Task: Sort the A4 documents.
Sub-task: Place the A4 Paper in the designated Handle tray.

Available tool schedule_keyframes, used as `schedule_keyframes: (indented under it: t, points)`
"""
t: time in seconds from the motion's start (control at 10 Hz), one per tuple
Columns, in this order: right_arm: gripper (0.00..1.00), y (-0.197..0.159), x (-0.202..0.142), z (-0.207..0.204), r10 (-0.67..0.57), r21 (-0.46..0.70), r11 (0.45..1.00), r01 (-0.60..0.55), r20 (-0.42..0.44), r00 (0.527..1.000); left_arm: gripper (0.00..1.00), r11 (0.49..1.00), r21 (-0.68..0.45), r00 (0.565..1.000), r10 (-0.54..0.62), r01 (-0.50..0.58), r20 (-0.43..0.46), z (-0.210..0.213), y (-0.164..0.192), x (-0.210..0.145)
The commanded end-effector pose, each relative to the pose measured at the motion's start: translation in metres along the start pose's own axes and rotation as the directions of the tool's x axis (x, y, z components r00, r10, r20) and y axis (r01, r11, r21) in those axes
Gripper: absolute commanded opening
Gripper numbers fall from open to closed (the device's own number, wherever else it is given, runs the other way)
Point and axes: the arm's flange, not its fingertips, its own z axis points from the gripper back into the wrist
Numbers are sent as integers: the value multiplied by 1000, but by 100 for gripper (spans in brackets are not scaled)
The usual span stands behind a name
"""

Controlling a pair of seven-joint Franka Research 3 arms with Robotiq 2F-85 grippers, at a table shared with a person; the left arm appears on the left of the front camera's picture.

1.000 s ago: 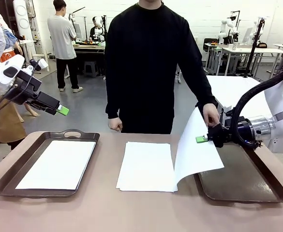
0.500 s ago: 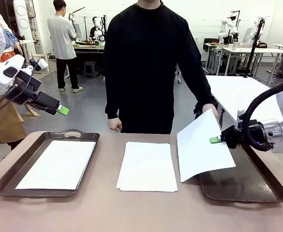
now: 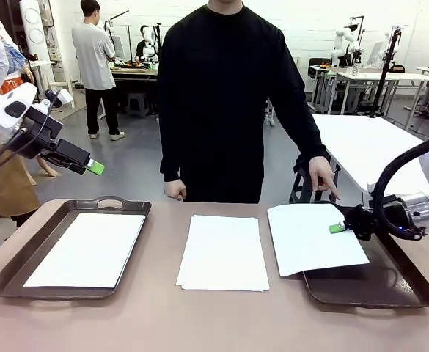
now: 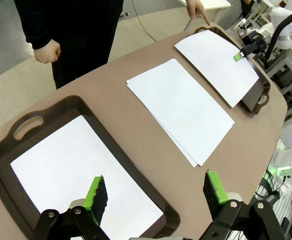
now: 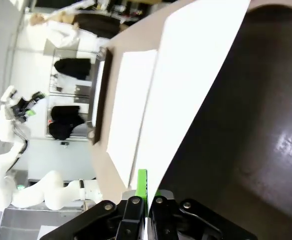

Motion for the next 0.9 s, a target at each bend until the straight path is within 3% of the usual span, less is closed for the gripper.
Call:
schedule_keyframes:
  t: [0.0, 0.2, 0.6, 0.8]
  points:
    - [1, -1, 9, 11, -49, -84, 995, 47, -27, 998, 100, 1000, -7, 1000, -1, 1, 6, 1, -1, 0]
    - [1, 1, 11, 24, -59, -164, 985, 53, -36, 998, 100, 1000, -7, 1000, -1, 1, 6, 1, -1, 0]
    - [1, 11, 15, 20, -30, -431, 902, 17, -24, 999, 100, 1000, -7, 1000, -1, 1, 6, 1, -1, 0]
    - [1, 18, 10, 23, -26, -479, 878, 14, -17, 1000, 100, 1000, -7, 1000, -1, 1, 6, 1, -1, 0]
